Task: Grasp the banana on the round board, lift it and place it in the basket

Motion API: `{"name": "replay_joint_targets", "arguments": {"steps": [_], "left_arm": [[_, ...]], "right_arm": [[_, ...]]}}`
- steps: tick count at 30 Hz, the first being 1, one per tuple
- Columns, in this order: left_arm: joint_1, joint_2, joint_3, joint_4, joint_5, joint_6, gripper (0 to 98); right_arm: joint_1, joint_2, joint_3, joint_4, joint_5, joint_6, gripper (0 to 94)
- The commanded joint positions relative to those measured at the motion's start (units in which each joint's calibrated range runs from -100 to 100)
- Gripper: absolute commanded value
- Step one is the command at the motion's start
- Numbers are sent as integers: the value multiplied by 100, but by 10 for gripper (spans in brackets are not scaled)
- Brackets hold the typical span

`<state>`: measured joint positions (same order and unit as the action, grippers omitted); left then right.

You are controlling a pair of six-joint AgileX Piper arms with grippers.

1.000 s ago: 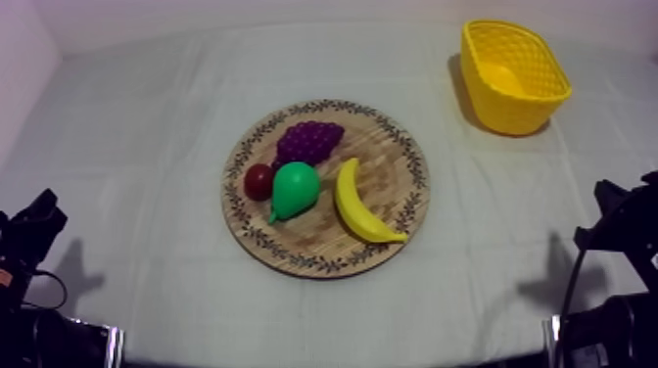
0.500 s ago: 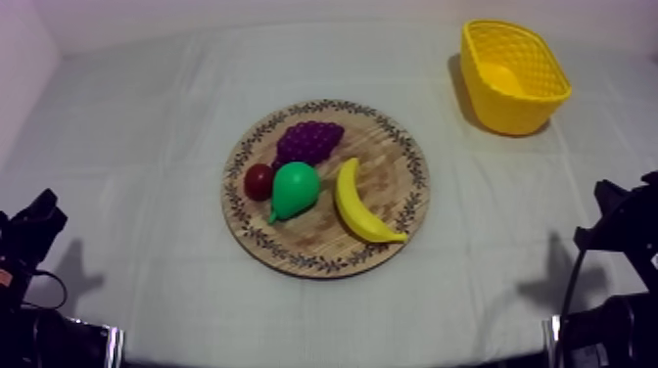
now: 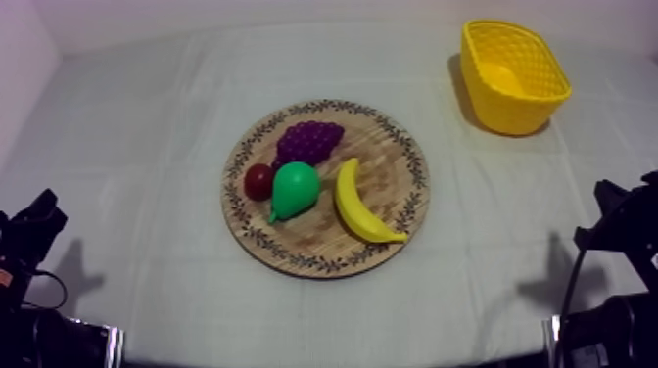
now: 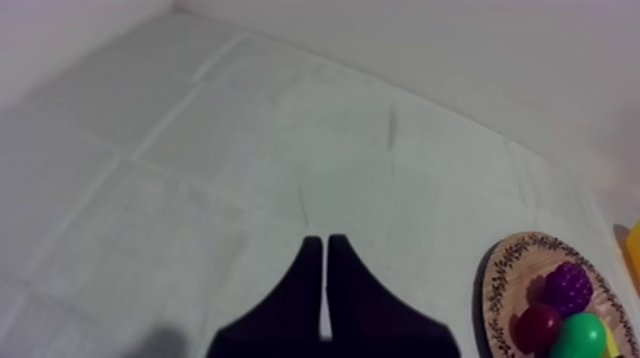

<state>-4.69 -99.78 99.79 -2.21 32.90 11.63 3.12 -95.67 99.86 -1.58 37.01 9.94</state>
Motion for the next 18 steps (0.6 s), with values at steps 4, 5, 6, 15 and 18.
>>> {"name": "replay_joint_targets", "arguments": {"steps": [4,5,6,15,18], "left_arm": [[2,-5,-1,3,0,2,1],[2,-5,-1,3,0,2,1],[2,-5,-1,3,0,2,1],[2,-5,-1,3,0,2,1],[2,-5,-1,3,0,2,1]], "right_arm": [[2,0,3,-1,1,-148,6],[2,0,3,-1,1,-170,6],[-5,0,3,-1,1,-185,6],[-97,0,3,-1,1,-254,6],[-112,0,3,-1,1,-208,6]]}}
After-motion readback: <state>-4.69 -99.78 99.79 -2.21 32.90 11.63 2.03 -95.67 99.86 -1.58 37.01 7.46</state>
